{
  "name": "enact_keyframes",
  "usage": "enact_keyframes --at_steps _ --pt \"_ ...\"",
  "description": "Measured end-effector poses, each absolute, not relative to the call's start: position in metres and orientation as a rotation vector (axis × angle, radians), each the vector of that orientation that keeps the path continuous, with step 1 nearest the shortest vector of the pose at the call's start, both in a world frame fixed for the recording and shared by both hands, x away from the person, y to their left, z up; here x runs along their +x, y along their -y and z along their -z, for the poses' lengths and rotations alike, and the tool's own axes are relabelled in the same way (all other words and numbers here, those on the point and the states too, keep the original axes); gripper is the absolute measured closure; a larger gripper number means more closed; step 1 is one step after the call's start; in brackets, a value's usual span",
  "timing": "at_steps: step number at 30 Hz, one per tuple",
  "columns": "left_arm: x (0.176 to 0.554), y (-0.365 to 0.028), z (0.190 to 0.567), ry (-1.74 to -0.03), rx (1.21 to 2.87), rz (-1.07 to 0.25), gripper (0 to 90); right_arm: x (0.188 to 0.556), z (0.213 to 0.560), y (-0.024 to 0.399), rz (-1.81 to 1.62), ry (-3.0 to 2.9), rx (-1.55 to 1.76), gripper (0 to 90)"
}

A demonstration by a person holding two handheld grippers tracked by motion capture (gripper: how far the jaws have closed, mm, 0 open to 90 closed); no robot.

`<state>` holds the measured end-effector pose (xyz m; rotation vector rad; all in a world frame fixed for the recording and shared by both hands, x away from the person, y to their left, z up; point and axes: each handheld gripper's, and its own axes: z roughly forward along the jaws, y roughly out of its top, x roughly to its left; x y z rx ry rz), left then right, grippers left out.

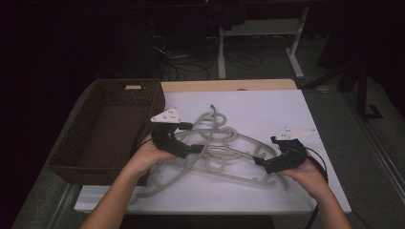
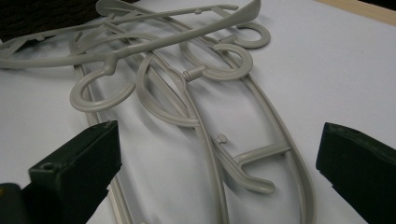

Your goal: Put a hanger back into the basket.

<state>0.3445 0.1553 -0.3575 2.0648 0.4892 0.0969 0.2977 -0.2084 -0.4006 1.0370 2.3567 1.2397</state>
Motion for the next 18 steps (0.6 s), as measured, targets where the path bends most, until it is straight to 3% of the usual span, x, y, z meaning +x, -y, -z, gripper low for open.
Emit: enact_keyframes --at_steps 7,18 --pt "0.355 -0.133 0.377 -0.514 2.147 -0.133 19.7 0.298 0.401 0.209 -1.241 -2.354 1.047 0.0" --pt "0.402 -0.103 0.401 -0.652 2.246 -0.188 40.9 0.297 0.399 0.211 -1.260 -2.340 1.053 0.0"
